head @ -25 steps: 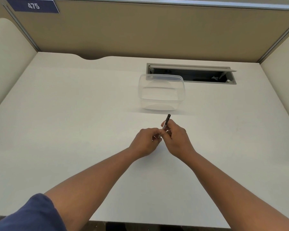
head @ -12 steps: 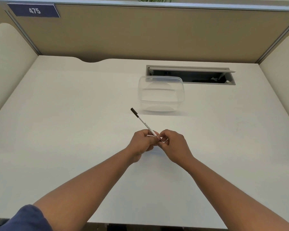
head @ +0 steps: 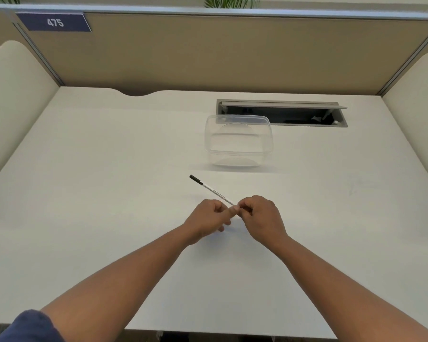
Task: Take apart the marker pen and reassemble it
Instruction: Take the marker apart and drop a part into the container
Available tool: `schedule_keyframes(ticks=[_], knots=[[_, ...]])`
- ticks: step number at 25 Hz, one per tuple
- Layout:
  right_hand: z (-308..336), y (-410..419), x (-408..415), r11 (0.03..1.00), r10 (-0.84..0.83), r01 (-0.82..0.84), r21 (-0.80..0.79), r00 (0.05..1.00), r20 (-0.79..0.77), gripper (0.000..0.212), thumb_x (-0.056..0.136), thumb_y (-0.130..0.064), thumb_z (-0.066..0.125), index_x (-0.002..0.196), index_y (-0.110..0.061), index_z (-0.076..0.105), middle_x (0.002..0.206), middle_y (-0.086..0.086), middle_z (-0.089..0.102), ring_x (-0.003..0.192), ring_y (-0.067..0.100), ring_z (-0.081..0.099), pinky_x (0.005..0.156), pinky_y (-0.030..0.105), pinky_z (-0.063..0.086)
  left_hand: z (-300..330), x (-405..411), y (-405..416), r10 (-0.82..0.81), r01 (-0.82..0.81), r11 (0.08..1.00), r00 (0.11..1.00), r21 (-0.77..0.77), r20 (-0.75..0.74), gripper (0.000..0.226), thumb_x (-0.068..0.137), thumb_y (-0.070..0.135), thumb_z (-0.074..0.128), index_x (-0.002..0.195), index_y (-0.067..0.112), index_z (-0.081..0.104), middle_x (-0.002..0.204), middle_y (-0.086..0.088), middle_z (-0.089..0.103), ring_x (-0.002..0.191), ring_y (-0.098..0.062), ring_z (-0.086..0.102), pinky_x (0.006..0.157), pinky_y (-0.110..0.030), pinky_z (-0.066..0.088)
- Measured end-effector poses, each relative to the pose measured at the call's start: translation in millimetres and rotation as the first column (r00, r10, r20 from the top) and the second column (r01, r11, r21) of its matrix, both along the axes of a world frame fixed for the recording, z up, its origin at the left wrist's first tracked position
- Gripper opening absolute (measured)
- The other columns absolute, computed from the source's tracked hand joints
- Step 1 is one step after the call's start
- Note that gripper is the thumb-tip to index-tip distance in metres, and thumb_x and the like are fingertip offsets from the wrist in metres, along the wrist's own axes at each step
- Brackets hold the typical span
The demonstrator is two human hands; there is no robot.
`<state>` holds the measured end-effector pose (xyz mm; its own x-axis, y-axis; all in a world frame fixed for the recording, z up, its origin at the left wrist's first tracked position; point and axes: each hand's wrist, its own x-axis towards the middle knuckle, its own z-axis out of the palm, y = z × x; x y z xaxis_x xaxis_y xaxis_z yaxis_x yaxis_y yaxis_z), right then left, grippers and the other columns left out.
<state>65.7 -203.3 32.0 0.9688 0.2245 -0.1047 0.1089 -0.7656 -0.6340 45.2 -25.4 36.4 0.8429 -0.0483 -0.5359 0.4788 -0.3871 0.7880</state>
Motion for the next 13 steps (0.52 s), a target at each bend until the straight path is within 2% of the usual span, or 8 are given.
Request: schedule_keyframes(ticks=[1,2,3,5,6,8,10,13], knots=[[1,-1,0,1.0,-0.002,0.002,-0.021,1.0,-0.002,0.015,0.093,-0.029,0.064,0.083,-0.022,0.072,0.077,-0.006,0.064,0.074,0.018,0.06,0.066,0.033,0.047,-2,-3,2,-0.118,0.084,0.971,0.982,0.224,0.145,0.05,0.078,0.073,0.063,0.084,0.023,0.068,0.073,0.008,0.073,0.063,-0.007,0.067,0.059,-0.024,0.046],[1,-3,0,0.999,0.001,-0.001,-0.036,1.0,-0.002,0.013,0.093,-0.029,0.065,0.084,-0.023,0.072,0.077,-0.007,0.062,0.074,0.017,0.059,0.065,0.032,0.045,-3,-5,6,-0.273,0.11,0.885,0.91,0.452,0.313,0.042,0.081,0.069,0.061,0.085,0.027,0.066,0.069,0.009,0.068,0.063,-0.009,0.064,0.058,-0.025,0.043],[2,-3,0,0.999,0.007,-0.007,-0.047,1.0,-0.001,0.012,0.093,-0.03,0.065,0.085,-0.023,0.071,0.077,-0.008,0.06,0.073,0.017,0.058,0.063,0.031,0.043,-4,-6,10,-0.435,0.082,0.79,0.773,0.607,0.462,0.032,0.084,0.059,0.064,0.093,0.029,0.066,0.073,0.011,0.066,0.069,-0.013,0.063,0.06,-0.027,0.041],[4,-3,-1,0.998,0.026,-0.026,-0.065,1.0,0.005,0.013,0.094,-0.03,0.064,0.087,-0.023,0.071,0.077,-0.009,0.056,0.072,0.017,0.056,0.062,0.031,0.041,-5,-2,18,-0.667,0.019,0.632,0.523,0.775,0.531,0.037,0.084,0.04,0.073,0.117,0.026,0.066,0.098,0.006,0.068,0.09,-0.023,0.063,0.07,-0.034,0.047],[5,-3,-2,0.996,0.038,-0.037,-0.076,0.999,0.011,0.013,0.095,-0.031,0.063,0.089,-0.023,0.071,0.078,-0.009,0.055,0.073,0.017,0.056,0.062,0.032,0.042,-4,2,20,-0.715,0.001,0.58,0.48,0.815,0.508,0.045,0.082,0.034,0.077,0.125,0.024,0.065,0.112,0.002,0.068,0.102,-0.027,0.062,0.079,-0.04,0.049],[7,-3,-2,0.993,0.064,-0.062,-0.101,0.998,0.024,0.013,0.096,-0.03,0.062,0.091,-0.022,0.071,0.081,-0.009,0.056,0.076,0.018,0.056,0.065,0.033,0.044,-1,8,23,-0.749,-0.001,0.527,0.472,0.85,0.465,0.044,0.084,0.024,0.077,0.127,0.024,0.065,0.122,-0.001,0.068,0.114,-0.031,0.06,0.09,-0.047,0.047],[7,-4,-2,0.992,0.079,-0.076,-0.101,0.996,0.03,0.012,0.096,-0.03,0.062,0.092,-0.022,0.071,0.083,-0.008,0.056,0.077,0.018,0.055,0.066,0.033,0.043,-3,10,24,-0.78,0.037,0.489,0.466,0.872,0.418,0.034,0.09,0.013,0.067,0.122,0.025,0.067,0.111,0.002,0.072,0.106,-0.03,0.063,0.092,-0.047,0.044],[7,-6,-3,0.99,0.097,-0.093,-0.107,0.995,0.037,0.013,0.097,-0.03,0.062,0.098,-0.024,0.072,0.085,-0.007,0.059,0.081,0.02,0.057,0.068,0.035,0.046,-5,9,28,-0.773,0.073,0.493,0.493,0.867,0.399,0.036,0.092,0.006,0.059,0.12,0.026,0.069,0.097,0.004,0.071,0.089,-0.029,0.062,0.087,-0.044,0.044]])
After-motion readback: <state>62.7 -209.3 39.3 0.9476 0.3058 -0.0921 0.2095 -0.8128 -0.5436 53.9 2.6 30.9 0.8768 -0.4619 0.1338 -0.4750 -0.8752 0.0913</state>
